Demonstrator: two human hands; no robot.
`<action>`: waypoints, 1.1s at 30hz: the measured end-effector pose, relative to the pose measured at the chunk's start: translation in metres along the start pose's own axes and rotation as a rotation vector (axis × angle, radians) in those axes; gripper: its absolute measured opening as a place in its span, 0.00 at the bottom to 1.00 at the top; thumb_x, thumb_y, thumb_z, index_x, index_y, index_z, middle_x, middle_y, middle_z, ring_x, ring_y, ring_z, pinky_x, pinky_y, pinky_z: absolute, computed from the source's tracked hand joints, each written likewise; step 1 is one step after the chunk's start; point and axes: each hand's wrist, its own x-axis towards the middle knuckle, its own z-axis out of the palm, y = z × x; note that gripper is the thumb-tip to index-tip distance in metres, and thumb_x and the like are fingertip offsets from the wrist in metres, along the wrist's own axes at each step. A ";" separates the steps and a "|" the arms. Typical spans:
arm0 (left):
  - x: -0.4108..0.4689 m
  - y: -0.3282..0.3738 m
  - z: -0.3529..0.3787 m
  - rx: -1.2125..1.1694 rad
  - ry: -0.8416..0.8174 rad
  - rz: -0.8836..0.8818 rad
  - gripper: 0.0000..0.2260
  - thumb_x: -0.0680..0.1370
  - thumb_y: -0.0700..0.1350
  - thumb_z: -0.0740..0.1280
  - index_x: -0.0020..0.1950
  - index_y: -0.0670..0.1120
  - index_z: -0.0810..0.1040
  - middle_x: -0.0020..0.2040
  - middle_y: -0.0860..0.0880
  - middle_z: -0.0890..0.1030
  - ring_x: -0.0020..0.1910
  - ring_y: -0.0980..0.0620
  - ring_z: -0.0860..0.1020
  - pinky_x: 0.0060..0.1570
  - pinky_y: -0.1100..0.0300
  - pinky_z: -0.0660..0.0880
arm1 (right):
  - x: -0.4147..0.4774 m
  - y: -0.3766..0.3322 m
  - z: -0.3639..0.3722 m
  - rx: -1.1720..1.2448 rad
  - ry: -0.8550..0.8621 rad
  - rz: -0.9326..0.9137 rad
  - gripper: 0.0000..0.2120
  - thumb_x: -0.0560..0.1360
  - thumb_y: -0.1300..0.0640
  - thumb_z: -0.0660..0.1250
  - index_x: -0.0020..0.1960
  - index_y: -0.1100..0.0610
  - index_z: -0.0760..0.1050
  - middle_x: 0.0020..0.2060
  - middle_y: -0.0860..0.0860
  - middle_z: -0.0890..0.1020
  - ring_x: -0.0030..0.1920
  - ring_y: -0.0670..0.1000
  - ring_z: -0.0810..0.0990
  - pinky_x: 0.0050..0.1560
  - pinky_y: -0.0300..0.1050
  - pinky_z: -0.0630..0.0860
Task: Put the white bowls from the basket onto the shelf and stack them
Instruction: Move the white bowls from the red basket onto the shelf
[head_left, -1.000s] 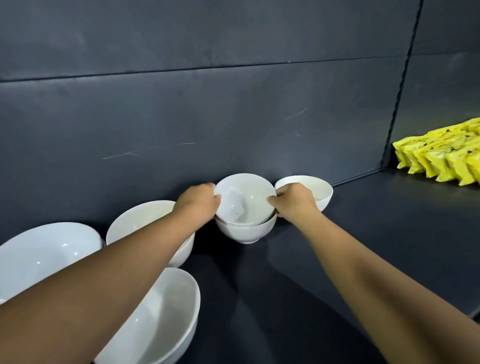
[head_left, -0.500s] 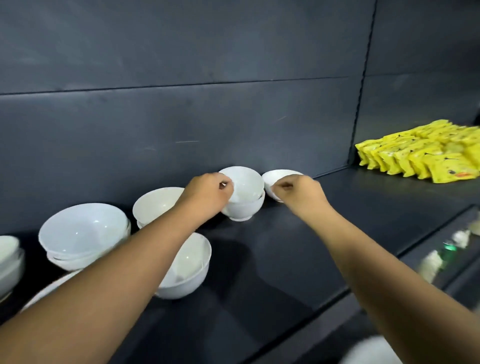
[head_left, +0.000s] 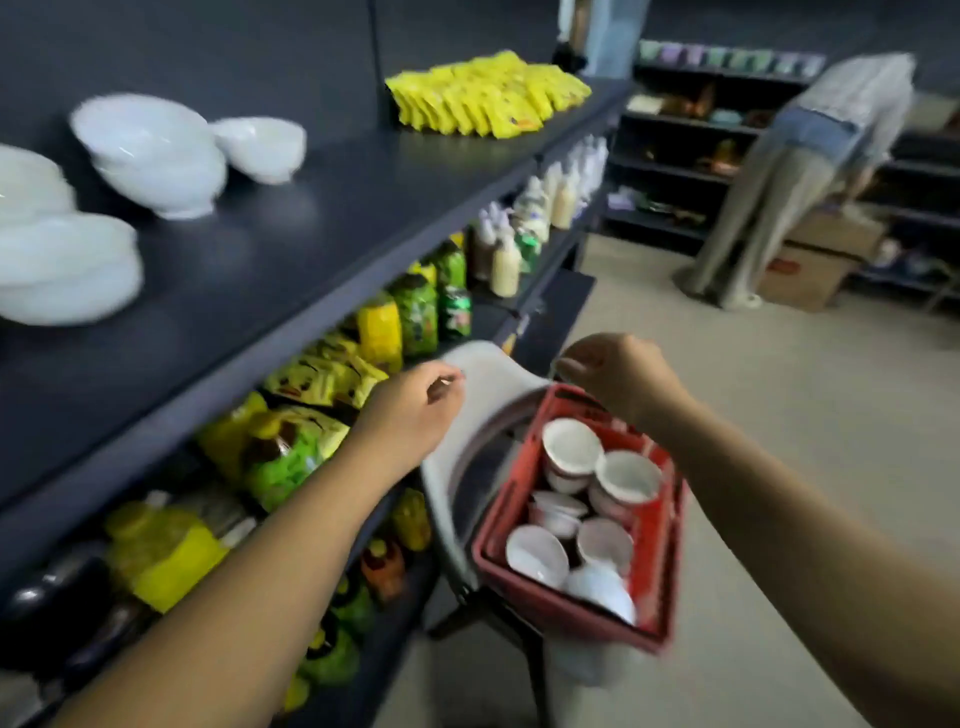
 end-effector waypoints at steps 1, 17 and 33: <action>-0.008 -0.006 0.017 -0.008 -0.051 -0.031 0.11 0.77 0.45 0.62 0.57 0.44 0.78 0.55 0.45 0.82 0.56 0.48 0.78 0.52 0.61 0.70 | -0.015 0.019 0.004 0.005 -0.033 0.063 0.12 0.76 0.53 0.64 0.50 0.61 0.81 0.51 0.58 0.83 0.53 0.58 0.79 0.48 0.45 0.70; -0.020 -0.079 0.248 0.039 -0.294 -0.600 0.11 0.77 0.44 0.62 0.56 0.42 0.79 0.54 0.42 0.82 0.56 0.45 0.77 0.57 0.56 0.71 | -0.023 0.263 0.147 0.066 -0.774 0.477 0.18 0.76 0.48 0.63 0.32 0.58 0.68 0.35 0.55 0.73 0.43 0.53 0.72 0.36 0.42 0.64; -0.031 -0.090 0.312 0.118 -0.167 -0.699 0.11 0.79 0.41 0.60 0.56 0.39 0.78 0.56 0.43 0.79 0.58 0.45 0.74 0.56 0.58 0.67 | -0.006 0.304 0.245 0.540 -1.169 0.684 0.19 0.74 0.45 0.65 0.61 0.54 0.74 0.58 0.56 0.78 0.58 0.57 0.76 0.60 0.53 0.73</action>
